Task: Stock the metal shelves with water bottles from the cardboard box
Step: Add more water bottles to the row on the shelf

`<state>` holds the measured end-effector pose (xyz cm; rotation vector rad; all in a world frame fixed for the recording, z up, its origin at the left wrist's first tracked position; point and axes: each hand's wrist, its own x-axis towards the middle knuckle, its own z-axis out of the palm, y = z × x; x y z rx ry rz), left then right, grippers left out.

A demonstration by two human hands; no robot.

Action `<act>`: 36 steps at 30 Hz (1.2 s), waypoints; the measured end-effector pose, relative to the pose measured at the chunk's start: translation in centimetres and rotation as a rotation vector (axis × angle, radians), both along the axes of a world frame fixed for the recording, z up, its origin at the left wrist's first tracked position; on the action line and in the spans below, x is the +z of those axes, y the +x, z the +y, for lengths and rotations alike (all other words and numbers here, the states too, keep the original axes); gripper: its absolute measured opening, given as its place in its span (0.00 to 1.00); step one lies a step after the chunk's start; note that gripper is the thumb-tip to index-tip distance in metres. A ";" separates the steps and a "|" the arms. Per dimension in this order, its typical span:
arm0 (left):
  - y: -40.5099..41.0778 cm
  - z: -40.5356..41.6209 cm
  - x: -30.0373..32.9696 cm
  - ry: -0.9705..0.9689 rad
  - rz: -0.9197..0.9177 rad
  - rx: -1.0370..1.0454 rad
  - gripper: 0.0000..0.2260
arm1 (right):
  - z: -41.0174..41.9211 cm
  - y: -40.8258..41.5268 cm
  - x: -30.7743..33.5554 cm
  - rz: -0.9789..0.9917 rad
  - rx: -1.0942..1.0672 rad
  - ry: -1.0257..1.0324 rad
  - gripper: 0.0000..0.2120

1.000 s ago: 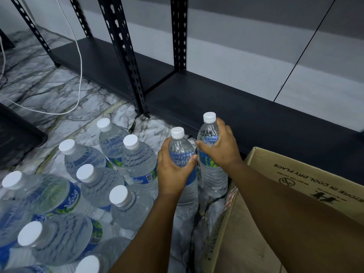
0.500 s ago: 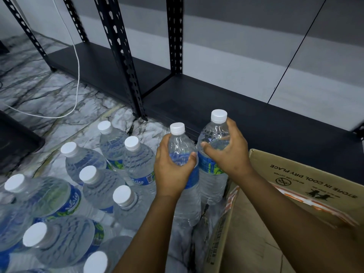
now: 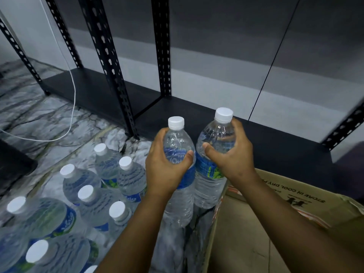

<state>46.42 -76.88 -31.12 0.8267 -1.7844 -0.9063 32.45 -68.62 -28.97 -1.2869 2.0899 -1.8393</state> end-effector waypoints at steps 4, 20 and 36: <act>-0.5 -0.4 3.2 0.011 -0.016 -0.039 0.33 | 0.8 -0.1 3.5 -0.002 -0.055 -0.024 0.32; 2.2 0.5 20.6 0.074 -0.025 -0.178 0.30 | 2.9 2.8 20.0 -0.116 -0.100 0.061 0.32; 4.3 1.9 42.7 0.170 -0.070 -0.266 0.30 | 5.7 6.2 41.3 -0.215 -0.086 0.135 0.31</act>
